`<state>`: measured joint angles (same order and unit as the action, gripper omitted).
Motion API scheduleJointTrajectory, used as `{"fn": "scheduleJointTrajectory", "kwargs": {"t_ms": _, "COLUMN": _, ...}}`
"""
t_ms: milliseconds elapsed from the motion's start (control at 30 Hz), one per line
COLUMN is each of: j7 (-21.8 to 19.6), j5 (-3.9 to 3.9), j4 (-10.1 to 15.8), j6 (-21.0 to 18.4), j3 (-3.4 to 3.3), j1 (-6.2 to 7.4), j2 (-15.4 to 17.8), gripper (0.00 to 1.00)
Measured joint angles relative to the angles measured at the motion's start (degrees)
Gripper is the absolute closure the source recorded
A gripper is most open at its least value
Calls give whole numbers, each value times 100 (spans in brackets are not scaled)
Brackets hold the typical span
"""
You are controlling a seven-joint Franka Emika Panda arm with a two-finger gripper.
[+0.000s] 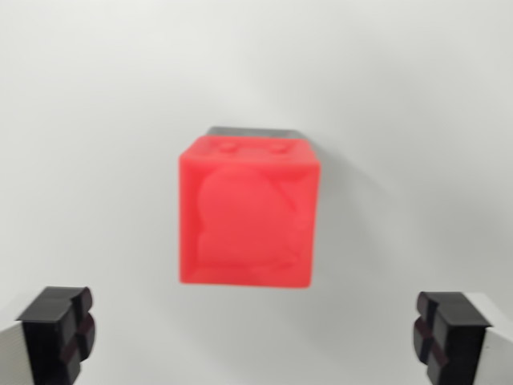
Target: Destack cube
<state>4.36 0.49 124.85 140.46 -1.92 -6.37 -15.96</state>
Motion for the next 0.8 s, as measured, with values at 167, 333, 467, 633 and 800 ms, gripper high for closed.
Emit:
{"fn": "scheduleJointTrajectory", "kwargs": {"t_ms": 167, "j7": 10, "j5": 11, "j4": 29, "j6": 259, "j3": 2, "j1": 0, "j2": -230, "gripper": 0}}
{"fn": "scheduleJointTrajectory", "kwargs": {"t_ms": 333, "j7": 18, "j5": 23, "j4": 38, "j6": 473, "j3": 5, "j1": 0, "j2": -433, "gripper": 0}}
{"fn": "scheduleJointTrajectory", "kwargs": {"t_ms": 467, "j7": 24, "j5": 33, "j4": 38, "j6": 651, "j3": 8, "j1": -1, "j2": -610, "gripper": 0}}
{"fn": "scheduleJointTrajectory", "kwargs": {"t_ms": 633, "j7": 28, "j5": 39, "j4": 36, "j6": 823, "j3": 17, "j1": -7, "j2": -789, "gripper": 0}}
{"fn": "scheduleJointTrajectory", "kwargs": {"t_ms": 800, "j7": 31, "j5": 43, "j4": 20, "j6": 961, "j3": 26, "j1": -14, "j2": -944, "gripper": 0}}
